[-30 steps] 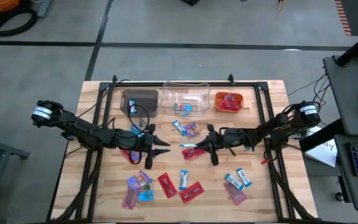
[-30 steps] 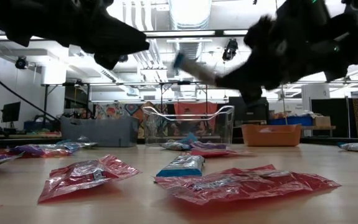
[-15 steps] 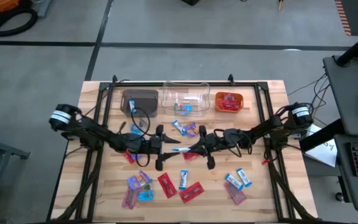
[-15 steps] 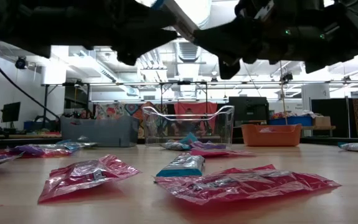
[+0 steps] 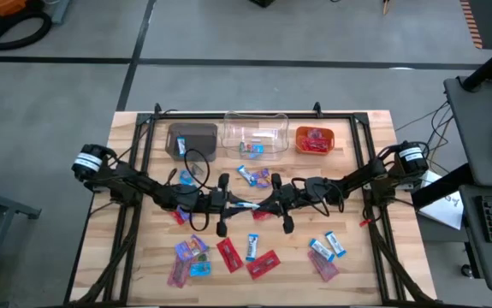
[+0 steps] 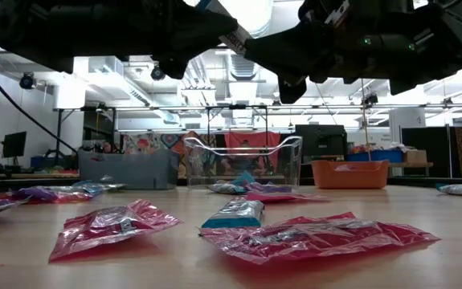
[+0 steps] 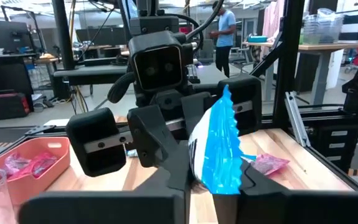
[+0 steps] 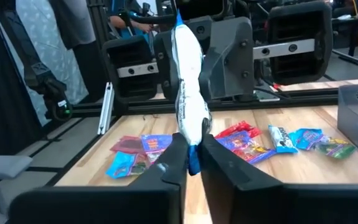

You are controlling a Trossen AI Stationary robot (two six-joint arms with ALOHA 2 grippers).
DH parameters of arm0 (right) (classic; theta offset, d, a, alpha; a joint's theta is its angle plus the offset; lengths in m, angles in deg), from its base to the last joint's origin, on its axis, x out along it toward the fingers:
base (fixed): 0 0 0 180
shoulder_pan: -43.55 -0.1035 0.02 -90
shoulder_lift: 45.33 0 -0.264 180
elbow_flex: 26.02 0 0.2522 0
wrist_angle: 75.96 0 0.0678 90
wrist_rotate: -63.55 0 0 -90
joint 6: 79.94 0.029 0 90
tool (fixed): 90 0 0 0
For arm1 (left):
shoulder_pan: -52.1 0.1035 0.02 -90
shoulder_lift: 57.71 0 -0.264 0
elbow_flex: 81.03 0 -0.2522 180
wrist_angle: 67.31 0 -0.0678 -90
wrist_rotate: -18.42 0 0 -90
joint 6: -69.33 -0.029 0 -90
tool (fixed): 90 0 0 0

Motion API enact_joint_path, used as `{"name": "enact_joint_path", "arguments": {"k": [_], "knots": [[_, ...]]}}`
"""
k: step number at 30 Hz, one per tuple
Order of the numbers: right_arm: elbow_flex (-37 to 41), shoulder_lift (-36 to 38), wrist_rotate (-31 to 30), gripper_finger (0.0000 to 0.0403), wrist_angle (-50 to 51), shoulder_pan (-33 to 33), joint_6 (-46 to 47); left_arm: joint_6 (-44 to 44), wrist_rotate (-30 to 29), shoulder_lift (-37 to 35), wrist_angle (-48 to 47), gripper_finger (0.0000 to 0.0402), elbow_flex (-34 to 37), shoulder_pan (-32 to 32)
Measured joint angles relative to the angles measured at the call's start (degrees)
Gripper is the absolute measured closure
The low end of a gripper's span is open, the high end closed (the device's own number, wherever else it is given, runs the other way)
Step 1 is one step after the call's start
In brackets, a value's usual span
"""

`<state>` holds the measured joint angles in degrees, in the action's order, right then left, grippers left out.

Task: Sort candy
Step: Put the white candy into the black bin

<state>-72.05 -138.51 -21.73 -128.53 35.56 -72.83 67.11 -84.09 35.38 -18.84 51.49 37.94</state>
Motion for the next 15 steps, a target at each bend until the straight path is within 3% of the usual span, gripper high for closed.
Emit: {"name": "enact_joint_path", "arguments": {"k": [8, 11, 15], "knots": [[0.04, 0.29, -0.22, 0.0263, 0.15, 0.39, 2.35, 1.48, -0.46, -3.74, -4.50, 0.0394, 0.04, 0.01], [0.04, 1.69, -1.84, 0.0228, 2.74, 0.90, 3.71, 1.95, -2.18, -8.41, -12.93, 0.0394, -0.01, 0.11], [0.04, 3.86, -8.83, 0.0197, 11.00, 0.90, 4.75, 3.90, -10.36, -16.81, -31.88, 0.0394, -0.94, 0.31]]}}
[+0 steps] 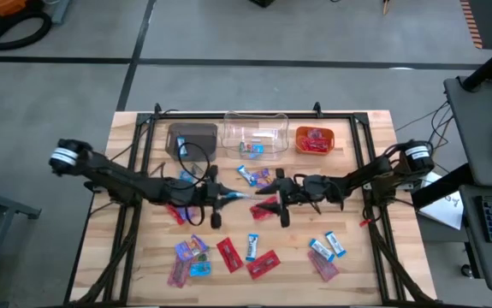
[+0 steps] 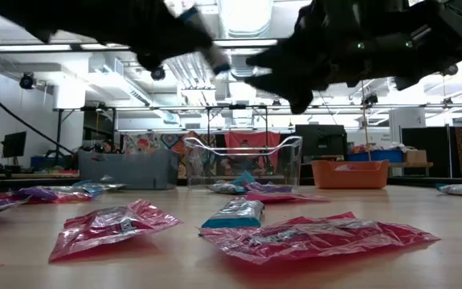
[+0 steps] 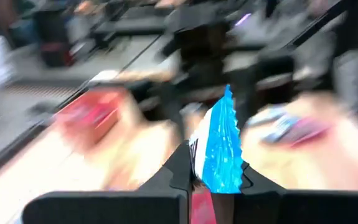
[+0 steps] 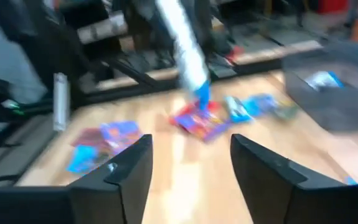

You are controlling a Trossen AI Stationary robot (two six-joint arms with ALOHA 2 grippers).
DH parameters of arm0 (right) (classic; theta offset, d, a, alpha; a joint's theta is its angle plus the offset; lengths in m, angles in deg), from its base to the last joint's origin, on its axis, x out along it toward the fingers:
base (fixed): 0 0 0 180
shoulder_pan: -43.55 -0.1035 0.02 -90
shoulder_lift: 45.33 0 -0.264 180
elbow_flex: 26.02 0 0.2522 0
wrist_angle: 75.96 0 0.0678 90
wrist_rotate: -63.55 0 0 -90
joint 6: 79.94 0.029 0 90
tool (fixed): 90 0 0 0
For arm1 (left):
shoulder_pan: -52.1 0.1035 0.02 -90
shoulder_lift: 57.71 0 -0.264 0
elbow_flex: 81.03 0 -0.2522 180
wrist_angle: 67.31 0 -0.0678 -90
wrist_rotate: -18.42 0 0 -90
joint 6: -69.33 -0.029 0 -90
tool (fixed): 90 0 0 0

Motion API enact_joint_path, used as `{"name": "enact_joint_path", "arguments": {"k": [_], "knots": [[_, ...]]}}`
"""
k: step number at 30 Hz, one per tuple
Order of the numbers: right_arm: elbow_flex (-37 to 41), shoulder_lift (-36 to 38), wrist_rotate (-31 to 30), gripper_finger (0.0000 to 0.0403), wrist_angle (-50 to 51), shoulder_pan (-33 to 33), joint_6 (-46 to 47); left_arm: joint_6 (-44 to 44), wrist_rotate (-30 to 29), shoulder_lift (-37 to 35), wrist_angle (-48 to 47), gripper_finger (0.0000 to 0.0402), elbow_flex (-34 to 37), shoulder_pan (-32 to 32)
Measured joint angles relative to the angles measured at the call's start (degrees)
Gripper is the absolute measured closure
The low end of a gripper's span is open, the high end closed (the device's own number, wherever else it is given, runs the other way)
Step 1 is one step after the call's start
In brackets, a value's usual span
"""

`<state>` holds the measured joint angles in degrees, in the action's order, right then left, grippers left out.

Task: Sort candy
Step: Put the white candy into the black bin

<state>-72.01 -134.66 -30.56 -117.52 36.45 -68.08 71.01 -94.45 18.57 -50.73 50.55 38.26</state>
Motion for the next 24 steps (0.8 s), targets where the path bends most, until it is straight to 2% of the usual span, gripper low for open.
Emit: {"name": "enact_joint_path", "arguments": {"k": [3, 7, 10, 13, 20, 24], "knots": [[0.00, 0.73, -3.03, 0.0186, 4.23, 0.00, 1.31, 2.56, -7.48, -6.50, -17.76, 0.0394, -1.92, 0.69], [-0.02, 0.78, -3.68, 0.0183, 5.37, 0.00, 2.12, 9.49, -18.85, -11.99, -45.59, 0.0394, -5.84, 3.55], [-0.02, 0.78, -3.66, 0.0184, 5.35, 0.00, 2.55, 15.98, -23.33, -13.87, -60.70, 0.0394, -7.68, 8.21], [-0.02, 0.78, -3.60, 0.0183, 5.41, 0.00, 2.70, 18.97, -21.96, -14.38, -66.21, 0.0394, -7.62, 15.13], [-0.04, 0.78, -3.51, 0.0184, 5.76, -0.09, 4.69, 16.73, -6.24, -11.90, -66.01, 0.0394, -6.33, 33.44], [-0.04, 0.78, -3.43, 0.0183, 5.83, -0.31, 4.83, 12.52, -5.13, -10.06, -65.02, 0.0394, -6.53, 38.74]]}}
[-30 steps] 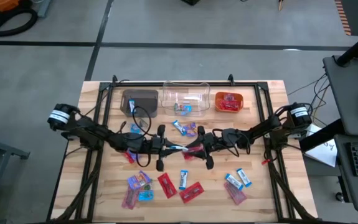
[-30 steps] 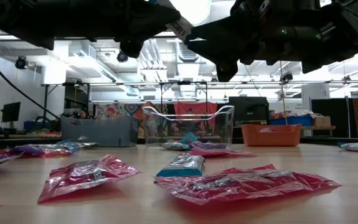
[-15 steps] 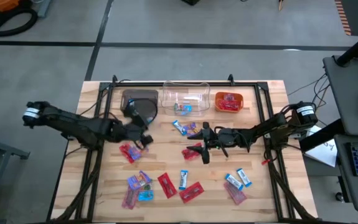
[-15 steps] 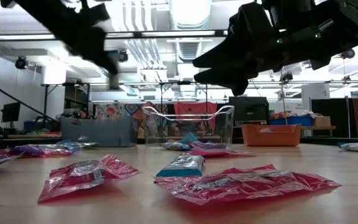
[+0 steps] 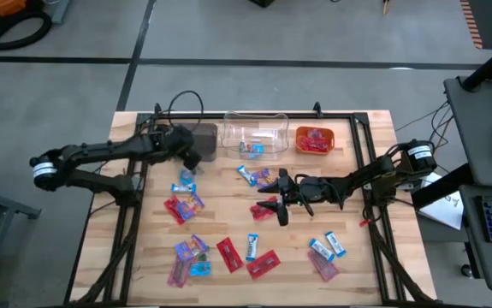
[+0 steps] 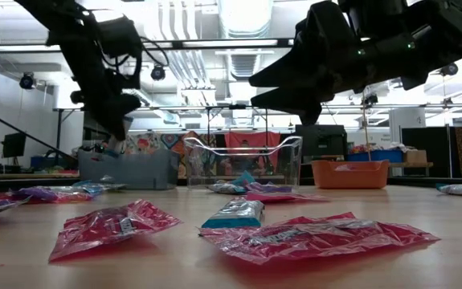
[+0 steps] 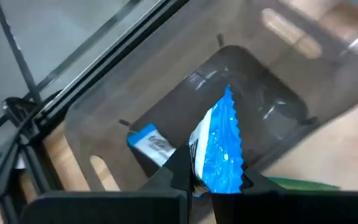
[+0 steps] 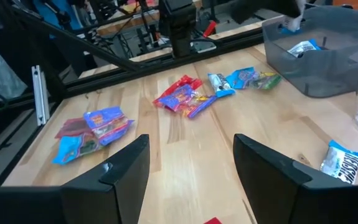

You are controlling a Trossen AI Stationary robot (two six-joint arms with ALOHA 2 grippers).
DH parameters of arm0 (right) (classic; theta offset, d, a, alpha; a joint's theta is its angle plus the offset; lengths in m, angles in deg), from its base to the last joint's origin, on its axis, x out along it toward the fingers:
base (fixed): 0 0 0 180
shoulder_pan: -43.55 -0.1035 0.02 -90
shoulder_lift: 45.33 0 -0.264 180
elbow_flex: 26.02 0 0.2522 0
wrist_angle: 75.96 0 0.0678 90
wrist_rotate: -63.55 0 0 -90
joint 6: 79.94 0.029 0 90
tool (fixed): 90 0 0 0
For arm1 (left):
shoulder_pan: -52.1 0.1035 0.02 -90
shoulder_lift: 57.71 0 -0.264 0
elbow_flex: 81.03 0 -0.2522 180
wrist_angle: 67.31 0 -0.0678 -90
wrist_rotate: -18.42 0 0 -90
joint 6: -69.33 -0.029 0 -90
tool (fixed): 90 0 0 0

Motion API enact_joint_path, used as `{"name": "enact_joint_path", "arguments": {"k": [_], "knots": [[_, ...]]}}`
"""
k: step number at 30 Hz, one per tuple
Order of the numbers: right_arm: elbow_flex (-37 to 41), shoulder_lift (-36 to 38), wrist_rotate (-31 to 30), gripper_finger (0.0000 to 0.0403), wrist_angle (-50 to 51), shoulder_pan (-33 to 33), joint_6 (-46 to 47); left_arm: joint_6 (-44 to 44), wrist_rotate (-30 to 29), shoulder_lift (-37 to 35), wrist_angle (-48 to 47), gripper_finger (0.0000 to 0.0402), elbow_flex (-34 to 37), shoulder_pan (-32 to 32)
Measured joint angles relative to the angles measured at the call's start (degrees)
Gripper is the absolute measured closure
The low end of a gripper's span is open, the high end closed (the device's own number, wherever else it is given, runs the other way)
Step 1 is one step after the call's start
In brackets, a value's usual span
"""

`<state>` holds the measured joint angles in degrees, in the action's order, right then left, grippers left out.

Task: Sort candy
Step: Put the white candy into the black bin, then put the blue candy into the transparent bin

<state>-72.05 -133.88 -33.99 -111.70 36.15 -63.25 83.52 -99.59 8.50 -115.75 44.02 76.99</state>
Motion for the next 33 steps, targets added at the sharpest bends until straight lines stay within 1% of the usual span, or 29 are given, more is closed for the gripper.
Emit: {"name": "enact_joint_path", "arguments": {"k": [4, 6, 9, 13, 17, 21, 25, 28, 33], "knots": [[0.00, 0.00, 0.00, 0.0184, 0.02, 0.02, -0.01, -2.58, 0.13, 1.90, 1.05, 0.0393, -0.71, 2.16], [0.00, 0.00, 0.01, 0.0183, 0.03, 0.02, 0.00, -2.84, 0.06, 2.92, 1.38, 0.0386, -1.08, 2.55], [0.00, 0.00, 0.00, 0.0182, 0.07, 0.02, 0.46, -3.92, 0.04, 4.39, 3.21, 0.0365, -1.59, 2.75], [0.00, 0.00, 0.01, 0.0182, 0.65, 0.02, 2.29, -4.70, 0.04, 6.70, 3.25, 0.0328, -2.81, 2.74], [-0.28, 0.00, 0.01, 0.0182, 4.41, 0.02, 4.41, -4.70, 0.02, 8.38, 3.26, 0.0296, -4.09, 2.72], [-1.61, 0.07, 0.01, 0.0182, 9.44, 0.02, 5.25, -4.70, 0.06, 8.50, 3.29, 0.0274, -4.74, 2.37], [-3.87, 0.07, 0.01, 0.0182, 15.15, 0.02, 5.22, -4.70, 0.09, 7.03, 3.23, 0.0266, -4.85, 0.57], [-5.69, 0.07, 0.01, 0.0182, 19.80, 0.02, 5.20, -4.70, 0.26, 5.54, 3.20, 0.0265, -4.80, -2.15], [-8.88, 0.09, 0.01, 0.0183, 28.19, 0.02, 4.86, -3.45, 5.16, 2.76, 3.15, 0.0265, -4.56, -8.97]]}}
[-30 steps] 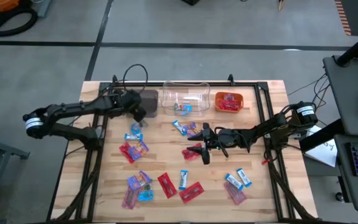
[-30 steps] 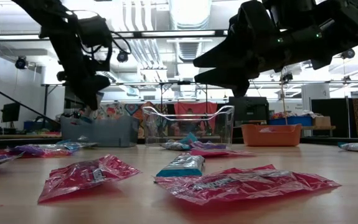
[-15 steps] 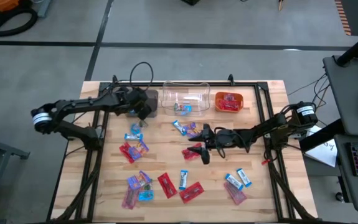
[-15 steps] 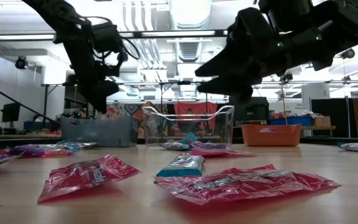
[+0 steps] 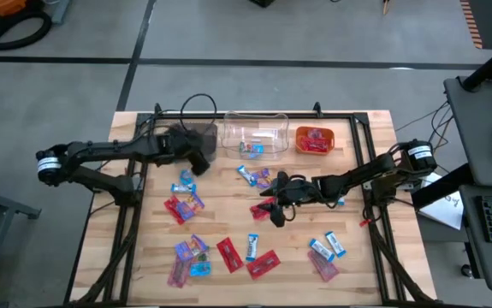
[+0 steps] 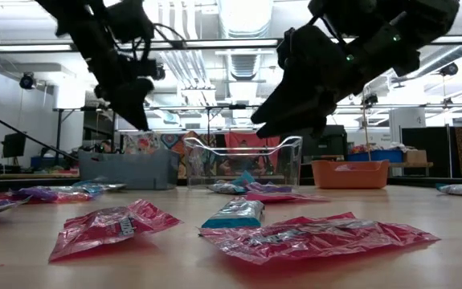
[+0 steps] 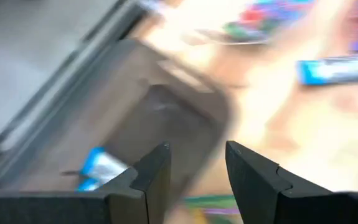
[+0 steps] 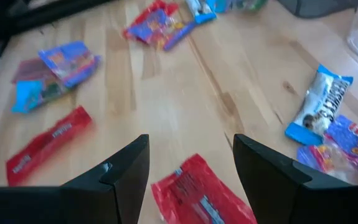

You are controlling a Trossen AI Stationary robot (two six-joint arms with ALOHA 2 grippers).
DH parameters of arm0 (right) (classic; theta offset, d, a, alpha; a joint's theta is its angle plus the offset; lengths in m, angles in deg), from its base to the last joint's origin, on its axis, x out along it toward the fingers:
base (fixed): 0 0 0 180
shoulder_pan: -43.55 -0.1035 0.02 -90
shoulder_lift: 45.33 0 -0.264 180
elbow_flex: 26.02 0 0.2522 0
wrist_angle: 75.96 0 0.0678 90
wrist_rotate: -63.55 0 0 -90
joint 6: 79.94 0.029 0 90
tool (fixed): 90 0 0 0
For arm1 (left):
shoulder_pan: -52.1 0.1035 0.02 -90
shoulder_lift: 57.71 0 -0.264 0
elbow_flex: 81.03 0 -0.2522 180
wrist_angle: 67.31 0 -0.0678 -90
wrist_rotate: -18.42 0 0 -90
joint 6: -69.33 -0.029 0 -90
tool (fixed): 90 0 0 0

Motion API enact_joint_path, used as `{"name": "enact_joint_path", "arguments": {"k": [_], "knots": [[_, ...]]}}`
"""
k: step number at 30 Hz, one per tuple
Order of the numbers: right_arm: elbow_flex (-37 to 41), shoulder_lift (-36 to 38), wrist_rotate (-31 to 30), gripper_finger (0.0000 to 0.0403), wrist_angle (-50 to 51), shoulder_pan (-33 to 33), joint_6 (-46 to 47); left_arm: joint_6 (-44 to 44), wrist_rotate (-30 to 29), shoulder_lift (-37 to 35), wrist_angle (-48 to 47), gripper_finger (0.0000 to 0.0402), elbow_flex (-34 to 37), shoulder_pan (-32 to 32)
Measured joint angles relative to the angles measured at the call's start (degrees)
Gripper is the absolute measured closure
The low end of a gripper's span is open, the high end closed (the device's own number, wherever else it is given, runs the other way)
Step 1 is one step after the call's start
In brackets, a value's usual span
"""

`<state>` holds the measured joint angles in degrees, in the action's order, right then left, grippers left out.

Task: Sort candy
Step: Put the blue candy into the transparent bin

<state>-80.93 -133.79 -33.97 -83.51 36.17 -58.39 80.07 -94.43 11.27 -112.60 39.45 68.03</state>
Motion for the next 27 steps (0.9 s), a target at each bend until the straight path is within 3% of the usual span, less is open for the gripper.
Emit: {"name": "enact_joint_path", "arguments": {"k": [5, 11, 19, 27], "knots": [[-2.05, 0.02, 0.04, 0.0183, 5.60, 0.00, -0.55, 6.57, 8.05, -1.19, -2.19, 0.0265, -0.40, -8.23], [-2.62, 0.02, 0.24, 0.0183, 7.62, 0.00, -1.19, 22.93, 14.51, -0.64, -7.91, 0.0264, -0.48, -18.92], [-2.62, 0.02, 0.24, 0.0183, 7.61, 0.00, -2.24, 37.62, 15.04, 2.76, -10.64, 0.0264, -0.50, -31.12], [-2.62, 0.02, 0.46, 0.0183, 7.59, 0.00, -2.76, 45.09, 12.92, 10.55, -10.63, 0.0264, -0.39, -32.31]]}}
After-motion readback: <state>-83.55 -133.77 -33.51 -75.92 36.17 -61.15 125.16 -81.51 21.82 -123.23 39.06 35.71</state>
